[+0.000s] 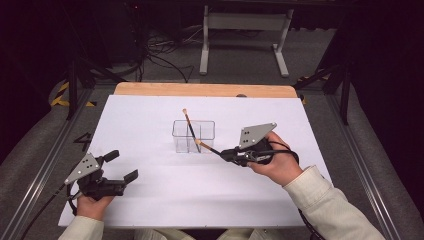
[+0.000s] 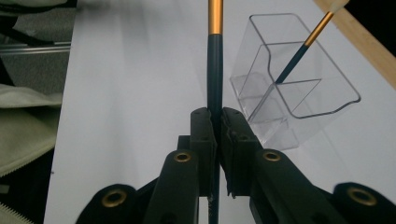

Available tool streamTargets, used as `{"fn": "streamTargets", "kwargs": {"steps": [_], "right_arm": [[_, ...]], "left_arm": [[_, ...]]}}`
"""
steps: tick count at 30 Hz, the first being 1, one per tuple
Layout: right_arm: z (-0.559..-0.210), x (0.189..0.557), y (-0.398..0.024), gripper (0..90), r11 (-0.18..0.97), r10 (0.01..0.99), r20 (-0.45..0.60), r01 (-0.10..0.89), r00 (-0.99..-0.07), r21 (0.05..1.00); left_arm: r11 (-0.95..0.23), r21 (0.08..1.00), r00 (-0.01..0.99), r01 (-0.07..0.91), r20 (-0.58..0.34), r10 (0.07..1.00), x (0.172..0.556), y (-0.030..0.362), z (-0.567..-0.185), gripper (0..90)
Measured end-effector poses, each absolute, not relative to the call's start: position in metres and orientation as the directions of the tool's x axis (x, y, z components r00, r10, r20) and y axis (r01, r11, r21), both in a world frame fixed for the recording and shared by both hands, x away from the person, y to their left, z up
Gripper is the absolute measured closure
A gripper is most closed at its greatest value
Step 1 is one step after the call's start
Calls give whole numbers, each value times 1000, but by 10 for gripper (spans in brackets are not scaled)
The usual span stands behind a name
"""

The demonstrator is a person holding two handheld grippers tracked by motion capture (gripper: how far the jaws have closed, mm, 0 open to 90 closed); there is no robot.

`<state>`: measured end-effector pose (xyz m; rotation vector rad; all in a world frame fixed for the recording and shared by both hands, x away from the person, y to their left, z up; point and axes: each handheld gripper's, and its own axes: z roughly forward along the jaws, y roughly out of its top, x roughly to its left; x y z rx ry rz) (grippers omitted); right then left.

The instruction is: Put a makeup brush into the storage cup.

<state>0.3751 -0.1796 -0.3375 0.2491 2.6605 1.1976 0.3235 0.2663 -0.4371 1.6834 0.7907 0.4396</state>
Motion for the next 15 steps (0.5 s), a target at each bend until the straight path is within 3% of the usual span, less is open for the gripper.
{"fn": "streamTargets", "kwargs": {"steps": [15], "right_arm": [[-339,377,-192,837,454,323,-77,83,-943,887]], "left_arm": [[-104,962,709,254,-112,696,323,267,-436,2]]}}
